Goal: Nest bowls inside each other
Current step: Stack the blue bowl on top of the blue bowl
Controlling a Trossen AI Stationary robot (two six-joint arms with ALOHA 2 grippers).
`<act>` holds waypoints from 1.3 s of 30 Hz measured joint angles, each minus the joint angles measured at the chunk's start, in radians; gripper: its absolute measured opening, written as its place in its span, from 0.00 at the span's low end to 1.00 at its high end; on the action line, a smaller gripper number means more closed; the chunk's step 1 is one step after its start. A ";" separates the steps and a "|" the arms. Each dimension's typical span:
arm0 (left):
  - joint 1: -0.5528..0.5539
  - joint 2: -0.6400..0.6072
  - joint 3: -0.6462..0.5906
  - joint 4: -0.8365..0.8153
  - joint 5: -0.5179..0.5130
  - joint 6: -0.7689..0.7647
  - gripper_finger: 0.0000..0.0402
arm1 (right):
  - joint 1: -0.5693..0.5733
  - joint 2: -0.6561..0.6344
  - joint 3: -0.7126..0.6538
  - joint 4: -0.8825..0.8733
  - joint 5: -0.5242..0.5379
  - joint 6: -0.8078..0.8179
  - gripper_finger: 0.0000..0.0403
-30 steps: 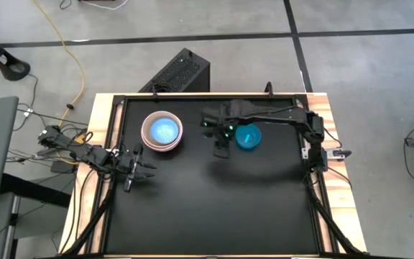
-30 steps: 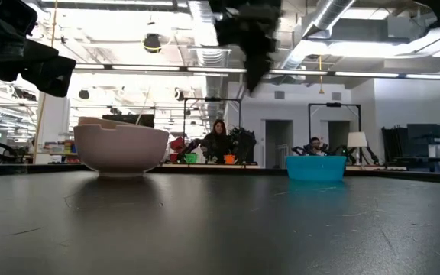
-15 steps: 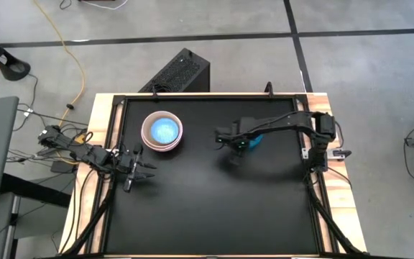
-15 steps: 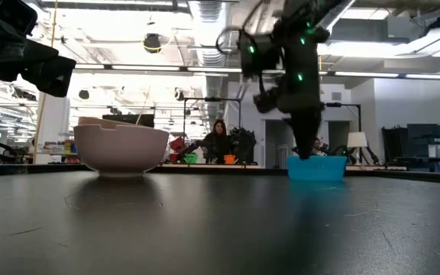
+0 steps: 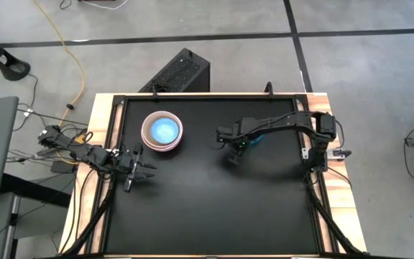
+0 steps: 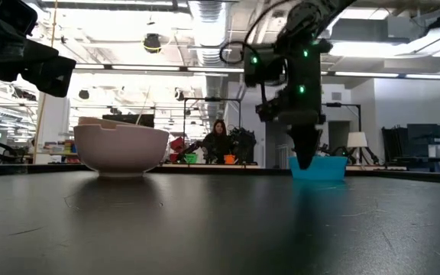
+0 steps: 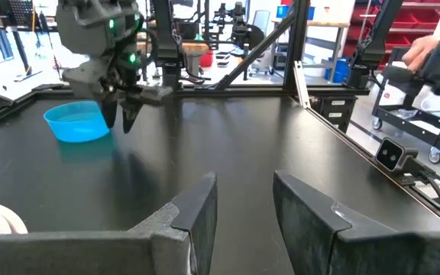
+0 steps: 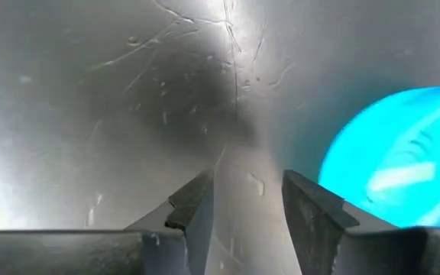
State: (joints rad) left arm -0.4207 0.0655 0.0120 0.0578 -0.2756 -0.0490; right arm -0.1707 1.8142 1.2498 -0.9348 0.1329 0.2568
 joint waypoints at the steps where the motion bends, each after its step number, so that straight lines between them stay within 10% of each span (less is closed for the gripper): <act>1: 0.000 0.000 0.000 0.000 0.000 0.000 0.29 | 0.000 -0.002 0.019 -0.019 0.000 0.000 0.42; 10: 0.000 0.000 0.000 0.000 0.000 0.000 0.29 | -0.007 -0.006 0.165 -0.133 0.153 0.004 0.42; 39: 0.000 0.000 0.000 0.000 0.000 0.000 0.29 | -0.164 0.000 0.004 0.049 0.058 0.112 0.32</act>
State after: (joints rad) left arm -0.4206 0.0656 0.0120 0.0578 -0.2754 -0.0490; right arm -0.3344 1.8137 1.2539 -0.8858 0.1912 0.3685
